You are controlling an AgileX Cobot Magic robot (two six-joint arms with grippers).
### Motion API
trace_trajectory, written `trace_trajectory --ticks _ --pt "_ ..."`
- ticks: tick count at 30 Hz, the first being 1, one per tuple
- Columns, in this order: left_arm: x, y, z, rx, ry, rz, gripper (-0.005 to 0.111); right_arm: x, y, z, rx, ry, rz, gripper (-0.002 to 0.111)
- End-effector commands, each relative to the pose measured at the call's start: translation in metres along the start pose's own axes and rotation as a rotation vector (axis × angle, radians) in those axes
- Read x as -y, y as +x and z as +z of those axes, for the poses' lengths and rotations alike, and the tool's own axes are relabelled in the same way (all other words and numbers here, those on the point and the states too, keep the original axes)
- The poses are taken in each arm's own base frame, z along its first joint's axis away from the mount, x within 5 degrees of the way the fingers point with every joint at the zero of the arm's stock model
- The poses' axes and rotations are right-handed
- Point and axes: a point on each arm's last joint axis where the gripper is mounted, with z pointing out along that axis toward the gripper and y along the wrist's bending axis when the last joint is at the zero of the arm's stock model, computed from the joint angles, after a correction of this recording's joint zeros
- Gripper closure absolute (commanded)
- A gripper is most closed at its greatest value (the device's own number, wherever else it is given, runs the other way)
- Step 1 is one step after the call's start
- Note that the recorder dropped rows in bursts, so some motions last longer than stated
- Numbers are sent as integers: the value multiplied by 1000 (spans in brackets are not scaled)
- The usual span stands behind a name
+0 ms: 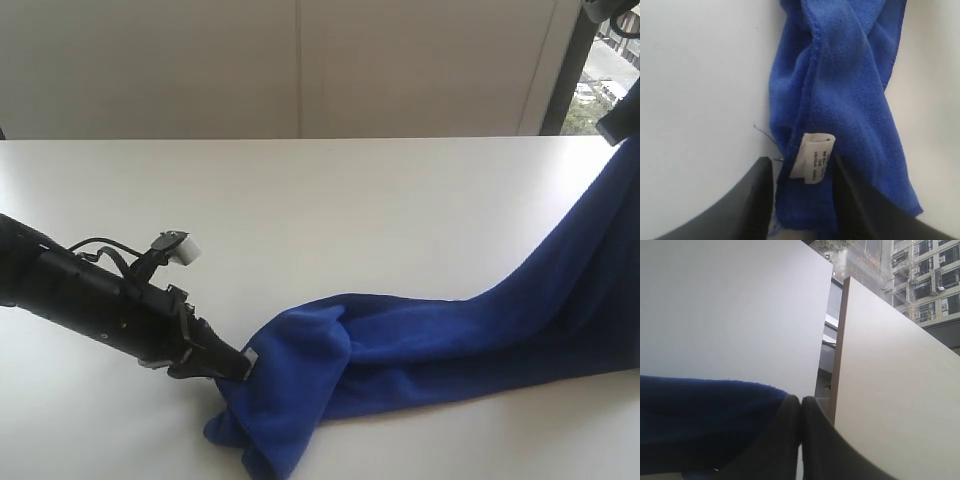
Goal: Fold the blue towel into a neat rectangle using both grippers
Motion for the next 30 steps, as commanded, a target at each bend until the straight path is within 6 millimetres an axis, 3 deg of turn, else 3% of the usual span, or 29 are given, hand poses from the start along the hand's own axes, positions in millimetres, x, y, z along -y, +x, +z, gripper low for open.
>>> trace_trajectory --ticks 1,11,16,22,26,30 --pt "7 -2 0 1 57 19 77 1 1 1 -4 3 1 108" --pt "11 2 -1 -39 102 35 86 1 1 1 -6 3 1 108" --pt "13 2 -1 -39 127 34 107 1 1 1 -7 1 2 108" --pt "18 1 -4 -44 156 52 107 1 1 1 -7 0 4 108" --pt "26 -5 -16 -44 138 99 107 1 1 1 -7 0 4 108" --pt "40 -24 -41 -15 97 151 107 1 0 1 6 -3 5 108"
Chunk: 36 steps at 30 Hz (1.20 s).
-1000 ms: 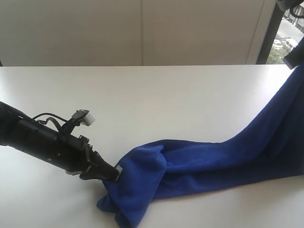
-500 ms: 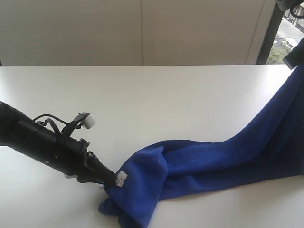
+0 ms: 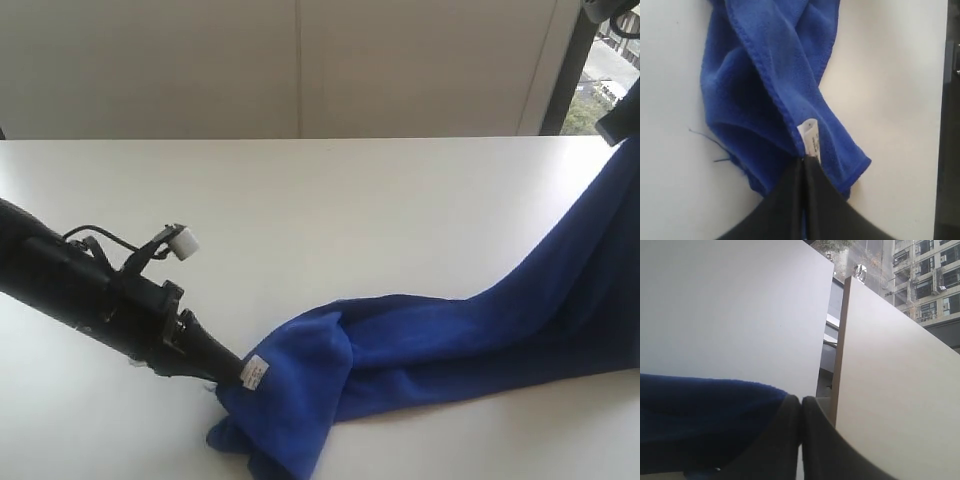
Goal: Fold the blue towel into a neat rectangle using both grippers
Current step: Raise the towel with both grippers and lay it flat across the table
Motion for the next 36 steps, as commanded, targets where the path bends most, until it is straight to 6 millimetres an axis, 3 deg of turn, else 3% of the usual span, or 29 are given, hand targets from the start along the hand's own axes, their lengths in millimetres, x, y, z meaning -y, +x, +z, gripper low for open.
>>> trace_trajectory --ticks 1,9,16,25,32,36 --pt "23 -25 -33 44 -30 79 107 1 0 1 12 1 2 108" --pt "73 -62 -104 -16 -351 278 107 13 2 -21 85 20 24 108" --pt "124 -72 -157 -10 -582 393 107 29 18 -54 120 40 89 108" --pt "186 -52 -203 -15 -777 435 107 44 53 -104 128 9 174 108" --pt "228 -28 -217 2 -792 476 107 49 84 -140 149 -44 211 108" --pt "237 -21 -222 4 -828 479 107 50 94 -150 156 -55 230 108"
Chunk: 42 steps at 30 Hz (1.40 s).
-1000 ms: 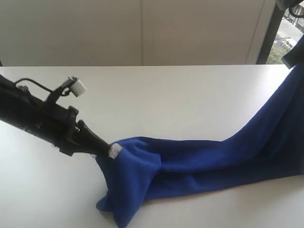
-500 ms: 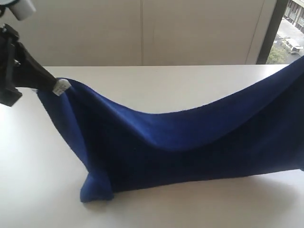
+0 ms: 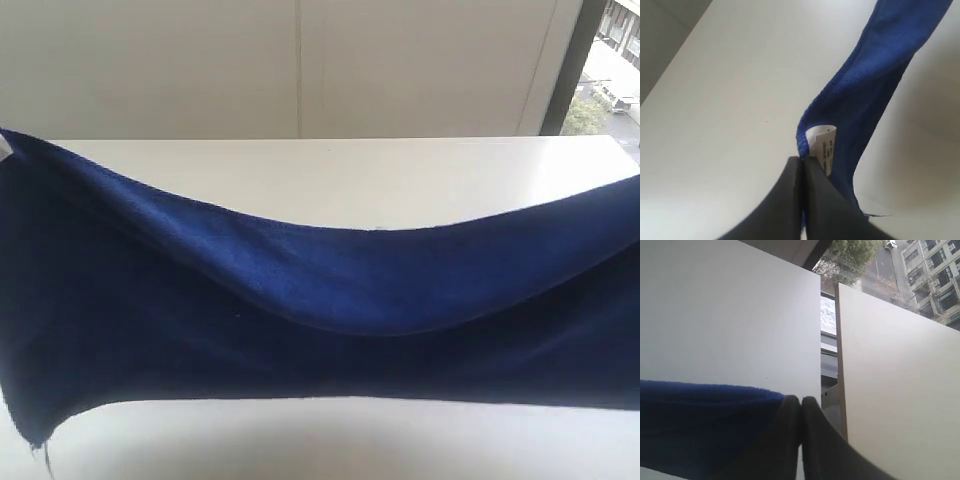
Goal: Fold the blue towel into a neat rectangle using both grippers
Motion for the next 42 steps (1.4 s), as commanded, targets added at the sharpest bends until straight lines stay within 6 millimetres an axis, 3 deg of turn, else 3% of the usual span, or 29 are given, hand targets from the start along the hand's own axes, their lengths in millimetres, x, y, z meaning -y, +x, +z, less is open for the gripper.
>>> trace_trajectory --ticks 1,6,10,13,14,16,20,21,22,23,25,28,30,36,39,42 --pt "5 5 -14 -15 -40 -20 107 3 7 -9 1 -2 6 108" --pt "-9 9 9 -108 -46 -81 107 -7 -1 13 -69 -31 -21 108" --pt "-26 14 55 -200 14 -114 107 -26 -7 55 -204 -57 -84 108" --pt "-41 21 98 -247 20 -128 107 -42 -14 94 -232 -58 -135 108" --pt "-50 26 127 -266 25 -141 107 -55 -19 123 -225 -61 -165 108" --pt "-61 36 169 -298 26 -150 107 -69 -23 158 -226 -49 -198 108" --pt "-73 57 231 -358 16 -128 107 -94 -24 218 -224 -22 -270 108" --pt "-76 67 253 -376 7 -107 107 -107 -22 244 -212 -18 -281 108" --pt "-77 71 265 -375 0 -115 107 -112 -21 253 -207 -21 -282 108" --pt "-80 77 284 -360 -24 -110 107 -125 -17 275 -193 -33 -289 108" --pt "-83 83 302 -334 -58 -118 103 -139 -8 301 -191 -30 -275 108" --pt "-91 87 309 -296 -117 -126 75 -140 2 324 -212 54 -256 103" --pt "-99 93 307 -289 -147 -149 61 -135 9 333 -239 94 -231 91" --pt "-109 111 299 -340 -150 -231 58 -124 17 336 -306 168 -216 58" --pt "-109 120 295 -394 -112 -261 52 -119 18 333 -330 207 -219 52" --pt "-111 128 290 -430 -94 -303 38 -113 16 328 -345 248 -211 52"
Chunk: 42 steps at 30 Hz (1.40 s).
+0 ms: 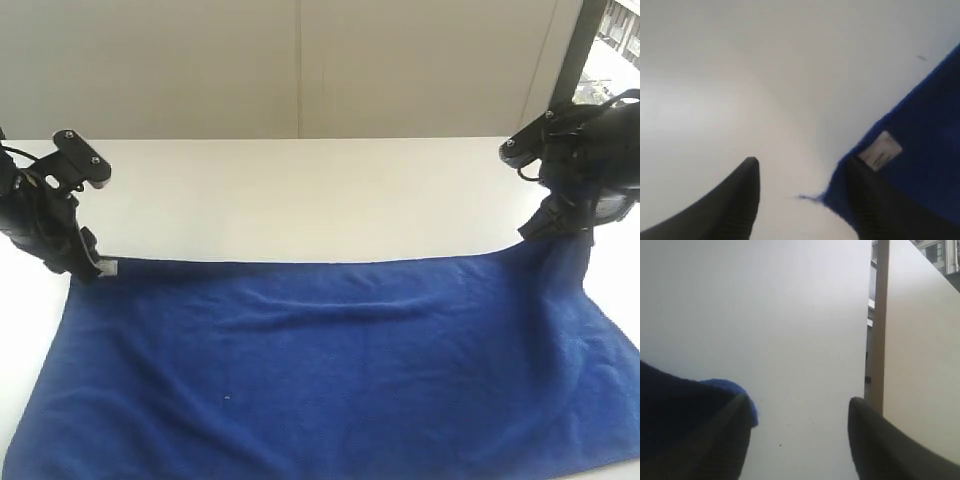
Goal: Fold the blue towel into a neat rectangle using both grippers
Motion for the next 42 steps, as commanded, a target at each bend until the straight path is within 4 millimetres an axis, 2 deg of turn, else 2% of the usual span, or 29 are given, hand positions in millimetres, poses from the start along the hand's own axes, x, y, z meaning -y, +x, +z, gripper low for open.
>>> trace_trajectory --ticks 1,5,9,13,17,20,22,25,27,31,34,36,37,42 --pt "-3 14 -3 -74 44 -62 34 13 3 -6 -26 61 22 52" --pt "-6 10 -16 -49 23 -73 32 28 -1 -24 23 72 61 52" --pt "-12 2 -39 14 -26 -91 32 47 -9 -49 137 55 110 52" --pt "-14 -3 -61 58 -55 -120 32 54 -14 -62 212 28 132 52" --pt "-7 -1 -75 30 10 -254 36 50 -14 -57 199 17 126 52" --pt "7 5 -72 -53 151 -291 39 41 -13 -47 174 9 107 52" --pt "18 1 -68 -57 247 -290 41 35 -13 -39 153 3 90 52" --pt "39 -9 -63 -27 402 -228 52 29 -9 -33 104 -17 117 52" --pt "55 -18 -62 11 488 -188 63 28 -6 -33 77 -28 129 52" --pt "78 -31 -55 29 547 -120 88 30 3 -45 -10 -99 98 64" --pt "89 -34 -48 13 572 -100 107 23 18 -57 -164 -250 26 88" --pt "94 -34 -45 0 591 -96 107 14 28 -59 -226 -336 -50 105" --pt "95 -34 -45 -7 600 -93 107 11 34 -57 -248 -343 -72 108" --pt "94 -29 -45 -71 570 -105 107 7 73 -44 -424 -331 -82 108"
